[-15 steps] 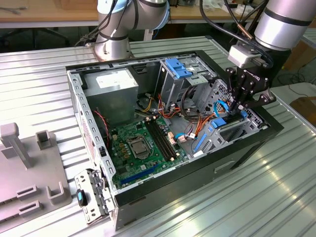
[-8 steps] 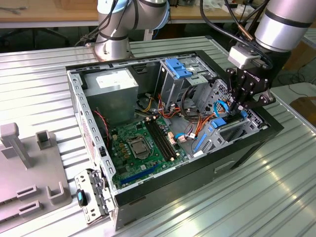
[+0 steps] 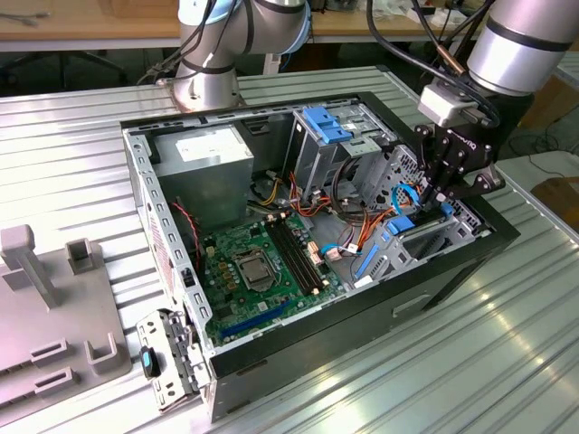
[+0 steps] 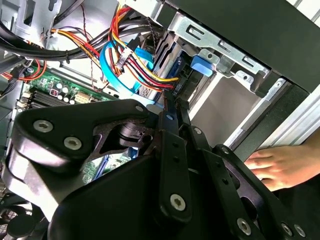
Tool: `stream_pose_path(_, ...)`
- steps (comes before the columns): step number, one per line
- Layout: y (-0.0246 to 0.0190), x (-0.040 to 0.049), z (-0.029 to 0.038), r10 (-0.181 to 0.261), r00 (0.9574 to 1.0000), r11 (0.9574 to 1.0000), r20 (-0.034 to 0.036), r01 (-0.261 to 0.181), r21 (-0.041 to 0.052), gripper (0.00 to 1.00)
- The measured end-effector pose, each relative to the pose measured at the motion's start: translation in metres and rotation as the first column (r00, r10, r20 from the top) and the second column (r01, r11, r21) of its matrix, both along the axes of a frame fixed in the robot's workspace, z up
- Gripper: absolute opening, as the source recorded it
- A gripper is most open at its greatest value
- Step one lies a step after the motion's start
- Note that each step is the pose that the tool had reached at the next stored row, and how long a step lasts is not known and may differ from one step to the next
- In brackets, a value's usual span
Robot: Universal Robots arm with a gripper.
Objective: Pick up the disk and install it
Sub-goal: 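Insert the second disk wire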
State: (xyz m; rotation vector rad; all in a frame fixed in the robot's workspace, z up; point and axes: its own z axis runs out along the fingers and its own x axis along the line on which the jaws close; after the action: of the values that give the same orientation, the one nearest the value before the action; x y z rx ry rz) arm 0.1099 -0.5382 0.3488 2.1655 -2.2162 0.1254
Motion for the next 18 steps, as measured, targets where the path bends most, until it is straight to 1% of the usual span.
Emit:
stream_pose_path(4,-0.0001,0.0,-0.0002,0.003,1.0,1.0,0.0,-0.003,0.0001,0.16)
stream_pose_path(7,-0.0001,0.0,-0.0002,0.025,0.9997,0.9997,0.0,-0.025,0.0003,0.16)
stream_pose_path(9,-0.0003,0.0,-0.0003,0.026,0.9997,0.9997,0.0,-0.026,0.0004,0.16)
stream_pose_path(12,-0.0017,0.0,-0.0005,0.026,0.9997,0.9997,0.0001,-0.026,0.0015,0.16)
stream_pose_path(18,-0.0021,0.0,-0.0018,0.026,0.9997,0.9997,0.0,-0.026,0.0025,0.16)
